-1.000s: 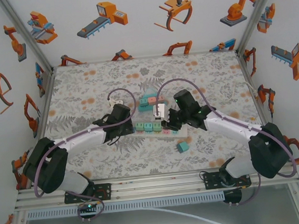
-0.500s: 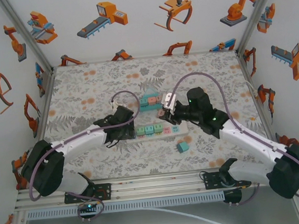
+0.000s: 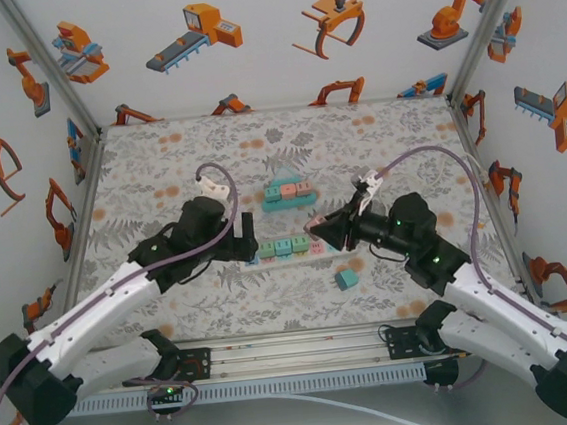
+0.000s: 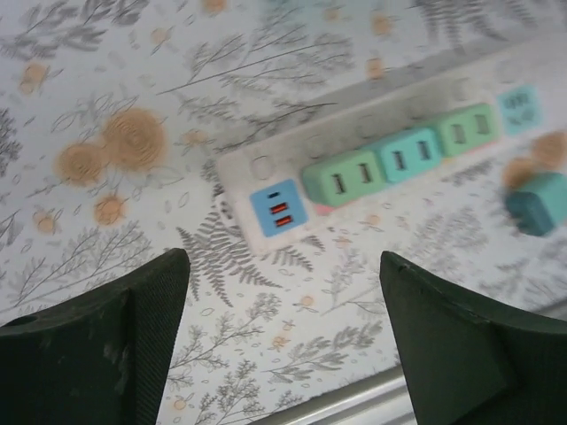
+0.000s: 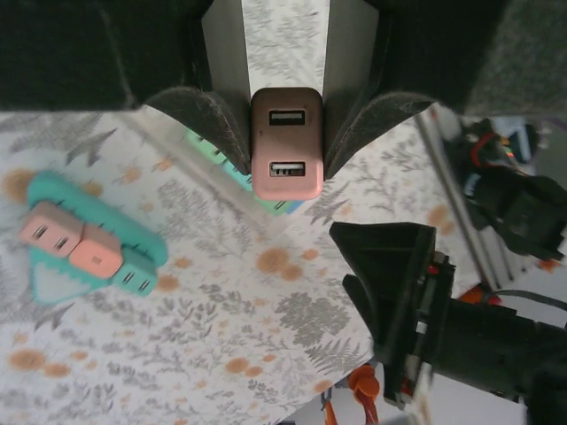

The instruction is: Pull the plug off the socket

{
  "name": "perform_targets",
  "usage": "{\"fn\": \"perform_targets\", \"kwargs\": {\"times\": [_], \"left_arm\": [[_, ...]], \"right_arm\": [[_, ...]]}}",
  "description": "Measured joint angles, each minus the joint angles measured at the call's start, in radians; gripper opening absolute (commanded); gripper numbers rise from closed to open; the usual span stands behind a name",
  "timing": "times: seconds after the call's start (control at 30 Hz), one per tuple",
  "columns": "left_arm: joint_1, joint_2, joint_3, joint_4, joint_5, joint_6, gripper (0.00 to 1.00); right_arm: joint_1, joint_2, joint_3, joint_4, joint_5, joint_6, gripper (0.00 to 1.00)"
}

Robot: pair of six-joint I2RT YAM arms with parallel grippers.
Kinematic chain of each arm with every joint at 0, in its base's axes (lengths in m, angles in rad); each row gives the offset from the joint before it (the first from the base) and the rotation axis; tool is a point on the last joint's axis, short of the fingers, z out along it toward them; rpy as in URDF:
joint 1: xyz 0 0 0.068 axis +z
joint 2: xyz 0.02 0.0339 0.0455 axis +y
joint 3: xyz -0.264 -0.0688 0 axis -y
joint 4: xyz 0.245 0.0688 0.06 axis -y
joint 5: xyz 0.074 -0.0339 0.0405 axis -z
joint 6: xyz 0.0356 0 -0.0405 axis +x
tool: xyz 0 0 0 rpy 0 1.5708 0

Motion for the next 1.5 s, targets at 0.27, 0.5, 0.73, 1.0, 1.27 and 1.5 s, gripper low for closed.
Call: {"fn": "perform_targets", "kwargs": {"times": [0.27, 0.5, 0.73, 1.0, 1.27, 1.5], "left_arm": [[-0.005, -0.156, -0.074, 0.1, 0.289, 0.101, 0.99], [-0.035, -0.143, -0.076, 0.114, 0.495, 0.162, 0.97], [-0.057, -0.084, -0.075, 0.113, 0.533, 0.199, 0.97], [-0.064, -0.068, -0.072, 0.112, 0.493, 0.218, 0.97], [-0.064, -0.068, -0.065, 0.111, 0.431, 0.225, 0.97], [-0.064, -0.069, -0.065, 0.11, 0.376, 0.225, 0.97]], "right_arm": [[0.0, 0.008, -0.121, -0.102, -0.01, 0.218, 0.13], [0.036, 0.101, -0.202, -0.09, 0.022, 0.294, 0.15], [0.085, 0.26, -0.202, -0.039, 0.087, 0.311, 0.22], [0.128, 0.431, -0.167, 0.017, 0.112, 0.311, 0.34], [0.152, 0.518, -0.136, 0.037, 0.124, 0.309, 0.47], [0.163, 0.476, -0.136, 0.001, 0.15, 0.305, 0.54]]}}
